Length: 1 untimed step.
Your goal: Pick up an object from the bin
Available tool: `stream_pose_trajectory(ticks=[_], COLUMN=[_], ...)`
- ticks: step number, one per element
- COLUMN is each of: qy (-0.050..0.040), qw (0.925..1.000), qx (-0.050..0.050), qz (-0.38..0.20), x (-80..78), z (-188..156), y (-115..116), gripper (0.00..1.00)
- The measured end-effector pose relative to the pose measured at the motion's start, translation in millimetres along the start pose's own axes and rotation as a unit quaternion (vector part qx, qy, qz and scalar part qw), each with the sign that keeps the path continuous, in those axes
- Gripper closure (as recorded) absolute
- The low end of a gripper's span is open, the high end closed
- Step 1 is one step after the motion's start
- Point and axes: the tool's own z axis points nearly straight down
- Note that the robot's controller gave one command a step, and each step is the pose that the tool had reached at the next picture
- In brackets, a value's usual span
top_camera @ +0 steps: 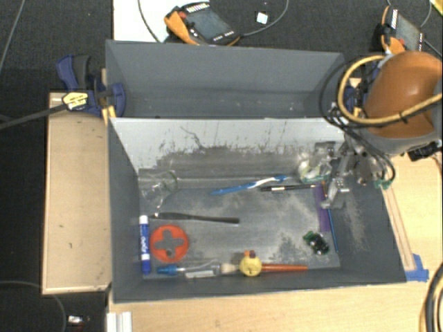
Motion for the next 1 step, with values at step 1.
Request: stream_pose_trajectory(ticks=[1], qy=[-0.0006], qw=[1.0], qx=[0.001], qz=[-0.004], x=[-2.2], z=[2.3], y=[-1.4], gripper=[0.0])
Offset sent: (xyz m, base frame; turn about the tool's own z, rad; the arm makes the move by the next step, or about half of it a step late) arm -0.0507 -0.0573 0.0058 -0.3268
